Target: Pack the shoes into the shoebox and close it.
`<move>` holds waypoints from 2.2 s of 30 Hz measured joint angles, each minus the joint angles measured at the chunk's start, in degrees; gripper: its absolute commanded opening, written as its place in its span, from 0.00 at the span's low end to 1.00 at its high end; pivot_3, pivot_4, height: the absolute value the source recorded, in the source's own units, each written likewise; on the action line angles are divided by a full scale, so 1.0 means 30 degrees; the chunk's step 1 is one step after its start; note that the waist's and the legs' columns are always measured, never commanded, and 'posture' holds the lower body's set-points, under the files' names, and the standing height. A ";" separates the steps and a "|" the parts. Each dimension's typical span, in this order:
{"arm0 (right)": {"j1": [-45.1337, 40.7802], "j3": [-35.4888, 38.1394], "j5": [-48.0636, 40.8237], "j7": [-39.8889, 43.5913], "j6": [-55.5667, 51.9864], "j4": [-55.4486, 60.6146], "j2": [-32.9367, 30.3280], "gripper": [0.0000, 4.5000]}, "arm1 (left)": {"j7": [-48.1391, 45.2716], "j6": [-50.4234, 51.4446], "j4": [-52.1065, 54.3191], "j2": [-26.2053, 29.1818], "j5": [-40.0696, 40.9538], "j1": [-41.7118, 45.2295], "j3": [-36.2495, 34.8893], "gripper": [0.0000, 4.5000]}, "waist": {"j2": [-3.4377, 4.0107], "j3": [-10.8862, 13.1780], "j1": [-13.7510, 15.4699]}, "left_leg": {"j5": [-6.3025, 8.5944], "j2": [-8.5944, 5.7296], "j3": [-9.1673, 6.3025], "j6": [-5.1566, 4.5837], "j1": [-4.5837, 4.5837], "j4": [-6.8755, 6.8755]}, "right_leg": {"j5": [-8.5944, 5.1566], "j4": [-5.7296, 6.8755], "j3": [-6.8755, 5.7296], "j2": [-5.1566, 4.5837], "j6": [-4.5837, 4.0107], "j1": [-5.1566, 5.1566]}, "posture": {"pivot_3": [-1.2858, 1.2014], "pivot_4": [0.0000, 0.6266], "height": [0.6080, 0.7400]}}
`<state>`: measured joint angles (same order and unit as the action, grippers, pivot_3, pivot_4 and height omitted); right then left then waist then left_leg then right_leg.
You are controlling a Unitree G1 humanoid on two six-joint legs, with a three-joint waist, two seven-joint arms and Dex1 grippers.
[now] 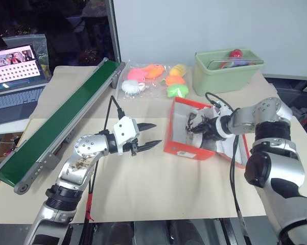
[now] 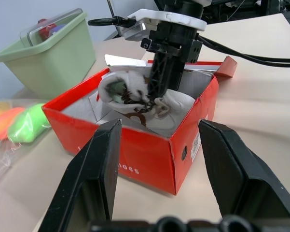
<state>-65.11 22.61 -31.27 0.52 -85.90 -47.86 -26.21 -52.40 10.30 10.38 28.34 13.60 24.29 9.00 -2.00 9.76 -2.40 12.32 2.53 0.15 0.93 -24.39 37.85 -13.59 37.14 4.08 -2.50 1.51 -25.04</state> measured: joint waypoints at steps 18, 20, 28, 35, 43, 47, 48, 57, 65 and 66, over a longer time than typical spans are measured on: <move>-0.0189 -0.4591 0.1956 0.2865 0.0905 0.7585 -0.0230 0.99 | 0.0016 0.0190 -0.0049 -0.0239 0.0003 0.0438 0.0051 0.60 | 0.0015 0.0000 -0.0023 | 0.0001 0.0002 -0.0004 0.0001 -0.0005 0.0000 | 0.0000 0.0008 -0.0002 0.0000 0.0000 -0.0011 | 0.52 0.24 0.92; 0.0087 -0.5252 0.2081 0.3303 0.1217 0.8671 -0.0264 0.99 | 0.0024 0.0192 -0.0087 -0.0252 0.0003 0.0641 0.0049 0.60 | 0.0015 0.0000 -0.0023 | 0.0000 0.0001 -0.0003 0.0001 -0.0001 0.0000 | 0.0000 0.0010 -0.0002 0.0000 0.0000 -0.0010 | 0.52 0.24 0.92; 0.1741 -0.5802 0.1927 0.4758 0.1998 1.3234 -0.0122 0.99 | 0.1640 0.0515 -0.0470 -0.0587 -0.0077 0.0675 -0.0508 0.60 | 0.0015 0.0000 -0.0030 | 0.0001 0.0008 -0.0012 0.0000 0.0001 0.0001 | 0.0001 0.0016 -0.0002 0.0001 0.0000 -0.0011 | 0.52 0.24 0.92; 0.5650 -0.6499 0.0633 0.8345 0.5640 1.9979 -0.0819 0.99 | 0.5102 0.1077 -0.1538 -0.0631 -0.0707 0.0700 -0.2989 0.60 | 0.0014 -0.0001 -0.0003 | 0.0001 0.0006 -0.0037 -0.0001 -0.0001 0.0001 | 0.0001 0.0008 -0.0022 -0.0002 0.0003 -0.0006 | 0.52 0.24 0.92; 1.1924 -0.8207 0.0721 1.2065 1.1900 2.5056 -0.2109 0.99 | 0.8042 0.3764 -0.1982 0.0069 -0.0081 -0.0552 -0.6991 0.60 | 0.0007 -0.0004 -0.0046 | 0.0005 0.0001 -0.0039 -0.0002 0.0039 0.0031 | 0.0010 0.0031 -0.0022 -0.0012 0.0018 0.0023 | 0.52 0.24 0.92; 1.3133 -0.8072 0.0647 1.2080 1.3579 2.5775 -0.1172 1.00 | 0.7719 0.4843 -0.2017 0.1575 0.0812 -0.2160 -0.8914 0.65 | -0.0001 -0.0009 -0.0165 | 0.0005 0.0036 -0.0040 -0.0001 0.0073 0.0030 | 0.0010 0.0063 -0.0023 0.0023 0.0015 0.0026 | 0.52 0.24 0.92; 1.3332 -0.8075 0.0625 1.2014 1.3794 2.5811 -0.0970 1.00 | 0.7601 0.4940 -0.2400 0.2089 0.0845 -0.2421 -0.9412 0.71 | -0.0001 -0.0009 -0.0151 | 0.0003 0.0032 -0.0039 0.0001 0.0076 0.0030 | 0.0010 0.0076 -0.0022 0.0022 0.0015 0.0026 | 0.52 0.24 0.92; 1.4730 -0.9179 0.1309 1.1661 1.4844 2.5160 0.0242 1.00 | 0.6308 0.4394 -0.4665 0.4050 0.1426 -0.3323 -1.1627 0.99 | -0.0019 -0.0019 0.0231 | -0.0001 0.0022 -0.0039 0.0012 0.0076 0.0031 | 0.0010 0.0030 -0.0041 0.0005 0.0012 0.0059 | 0.52 0.24 0.92; 1.4845 -1.0335 0.2711 1.1503 1.6357 2.5098 0.0325 1.00 | 0.5594 0.3660 -0.6397 0.5276 0.1495 -0.3317 -1.1732 0.99 | -0.0019 -0.0020 0.0097 | 0.0000 0.0024 -0.0035 0.0012 0.0083 0.0031 | 0.0011 0.0038 -0.0040 0.0006 0.0010 0.0056 | 0.52 0.24 0.92; 1.4865 -1.0560 0.2908 1.1508 1.6483 2.5098 0.0321 1.00 | 0.5570 0.3658 -0.6679 0.5320 0.1495 -0.3221 -1.1720 0.99 | -0.0020 -0.0020 0.0084 | -0.0001 0.0025 -0.0035 0.0012 0.0081 0.0031 | 0.0011 0.0037 -0.0041 0.0007 0.0010 0.0054 | 0.52 0.24 0.92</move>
<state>-20.51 -9.07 -22.55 35.05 -36.45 27.43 -25.25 -35.69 21.27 -9.66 44.30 18.08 14.62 -26.16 -2.06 9.70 -2.15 12.31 2.61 0.04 0.96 -24.15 37.95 -13.55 37.25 3.96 -2.48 1.54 -24.88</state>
